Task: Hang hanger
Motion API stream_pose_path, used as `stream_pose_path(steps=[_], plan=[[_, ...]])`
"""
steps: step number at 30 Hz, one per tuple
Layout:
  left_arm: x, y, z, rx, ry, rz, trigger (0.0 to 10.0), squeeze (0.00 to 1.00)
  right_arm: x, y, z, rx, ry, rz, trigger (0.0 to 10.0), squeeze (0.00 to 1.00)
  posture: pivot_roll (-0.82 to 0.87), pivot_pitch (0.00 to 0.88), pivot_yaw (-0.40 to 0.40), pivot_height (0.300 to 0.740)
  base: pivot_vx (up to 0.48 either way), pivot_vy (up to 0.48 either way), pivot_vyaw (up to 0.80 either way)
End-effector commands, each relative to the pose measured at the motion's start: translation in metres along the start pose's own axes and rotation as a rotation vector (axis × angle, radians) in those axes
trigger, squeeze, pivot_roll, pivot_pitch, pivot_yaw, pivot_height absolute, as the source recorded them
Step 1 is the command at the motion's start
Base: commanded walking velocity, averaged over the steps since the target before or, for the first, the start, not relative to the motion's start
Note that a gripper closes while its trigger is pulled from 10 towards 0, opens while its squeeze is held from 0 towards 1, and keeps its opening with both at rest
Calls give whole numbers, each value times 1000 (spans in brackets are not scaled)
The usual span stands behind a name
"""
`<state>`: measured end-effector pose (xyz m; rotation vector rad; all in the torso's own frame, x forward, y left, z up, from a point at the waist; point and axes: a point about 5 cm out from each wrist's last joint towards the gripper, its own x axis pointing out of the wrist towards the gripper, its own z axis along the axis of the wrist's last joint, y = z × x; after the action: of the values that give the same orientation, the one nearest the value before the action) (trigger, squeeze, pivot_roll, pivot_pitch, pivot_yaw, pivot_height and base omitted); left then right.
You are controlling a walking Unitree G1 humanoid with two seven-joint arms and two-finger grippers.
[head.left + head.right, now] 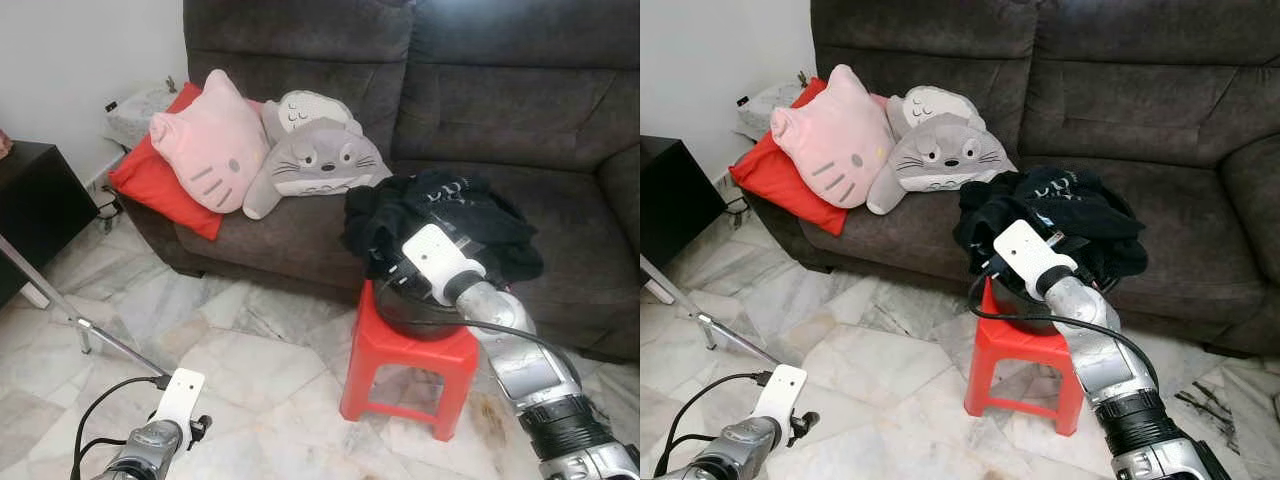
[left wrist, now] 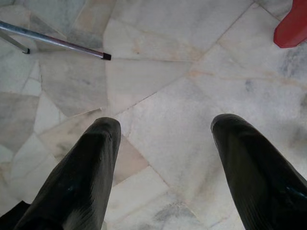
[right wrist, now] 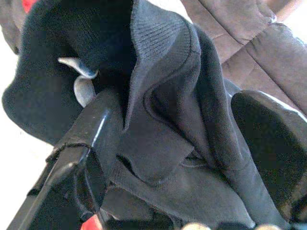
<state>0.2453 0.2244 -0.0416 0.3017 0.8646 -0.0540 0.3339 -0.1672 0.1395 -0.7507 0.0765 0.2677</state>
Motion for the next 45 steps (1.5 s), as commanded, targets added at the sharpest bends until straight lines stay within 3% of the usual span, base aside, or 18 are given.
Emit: stream_pose_path(steps=[1, 16, 23, 28, 33, 37, 41, 45], plan=[[0, 3, 2, 6, 0, 6, 10000, 0, 3, 2, 7, -21, -27, -2, 10000, 0, -200, 17, 107, 740, 0, 0, 0], [0, 3, 2, 17, 0, 3, 10000, 0, 10, 15, 1, 68, -102, -9, 10000, 0, -202, 17, 115, 740, 0, 0, 0], [0, 3, 2, 19, 0, 4, 10000, 0, 14, 10, -7, 97, -72, -113, 10000, 0, -196, 16, 116, 740, 0, 0, 0], [0, 3, 2, 21, -2, 5, 10000, 0, 14, 17, -23, 215, -17, -144, 10000, 0, -194, 14, 116, 740, 0, 0, 0], [0, 3, 3, 23, -2, 6, 10000, 0, 15, 24, -28, 356, -14, -100, 10000, 0, -191, 11, 117, 740, 0, 0, 0], [0, 3, 3, 25, -2, 8, 10000, 0, 16, 27, -25, 373, -58, -85, 10000, 0, -187, 9, 116, 740, 0, 0, 0], [0, 4, 3, 25, -2, 13, 10000, 0, 16, 25, -6, 358, -201, -58, 10000, 0, -187, 9, 116, 740, 0, 0, 0], [0, 3, 3, 26, -2, 14, 10000, 0, 14, 25, 3, 334, -265, -39, 10000, 0, -189, 8, 117, 740, 0, 0, 0]])
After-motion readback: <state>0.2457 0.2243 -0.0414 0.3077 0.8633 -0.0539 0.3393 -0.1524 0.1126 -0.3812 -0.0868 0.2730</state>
